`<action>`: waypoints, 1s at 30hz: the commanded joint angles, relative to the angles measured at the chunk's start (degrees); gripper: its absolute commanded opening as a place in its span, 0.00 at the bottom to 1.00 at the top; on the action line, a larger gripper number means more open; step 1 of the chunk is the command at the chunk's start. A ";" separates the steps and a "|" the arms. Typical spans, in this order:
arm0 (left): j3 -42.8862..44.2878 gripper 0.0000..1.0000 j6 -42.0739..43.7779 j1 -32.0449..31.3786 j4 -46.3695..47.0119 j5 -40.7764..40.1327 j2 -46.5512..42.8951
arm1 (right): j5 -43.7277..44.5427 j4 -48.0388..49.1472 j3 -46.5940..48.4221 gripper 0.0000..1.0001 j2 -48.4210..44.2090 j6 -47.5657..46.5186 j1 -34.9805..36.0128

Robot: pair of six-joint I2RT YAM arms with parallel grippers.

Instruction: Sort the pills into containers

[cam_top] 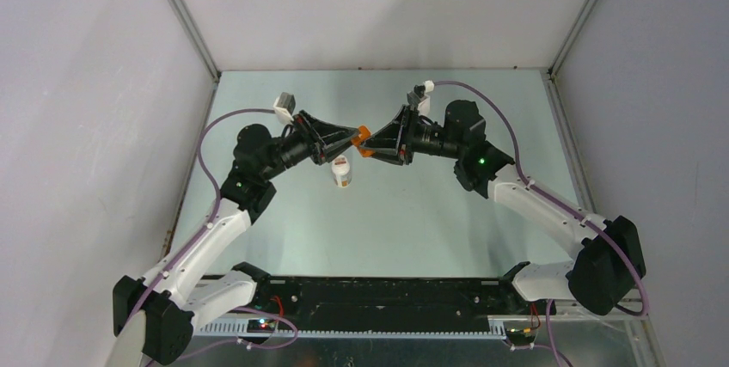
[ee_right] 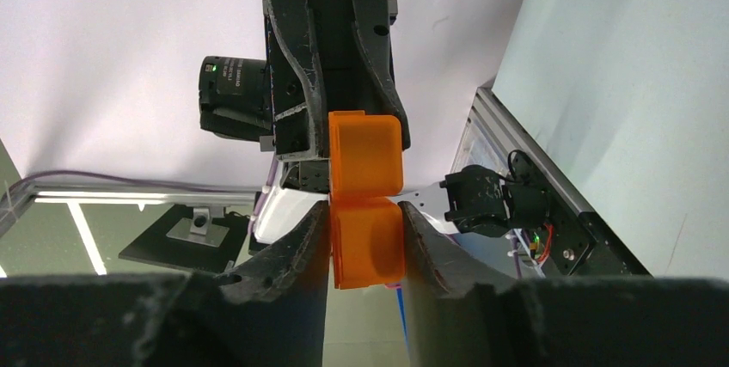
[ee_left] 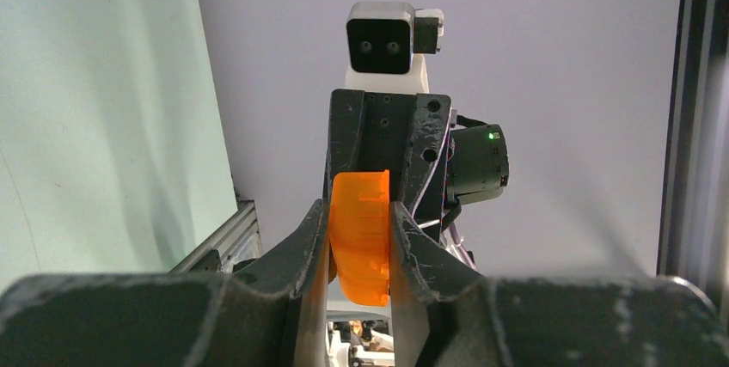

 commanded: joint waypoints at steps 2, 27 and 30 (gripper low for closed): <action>3.22 0.00 -0.19 0.21 1.94 0.83 -0.21 | -1.25 1.43 2.01 0.20 -0.01 -0.96 0.61; 2.75 0.89 7.28 0.21 -1.03 0.83 -0.64 | 2.39 -4.73 1.98 0.26 -1.68 -7.84 -1.27; 2.93 0.99 12.27 0.38 -8.17 -1.78 -1.39 | 4.56 -8.45 0.69 0.26 -2.94 -11.07 -3.69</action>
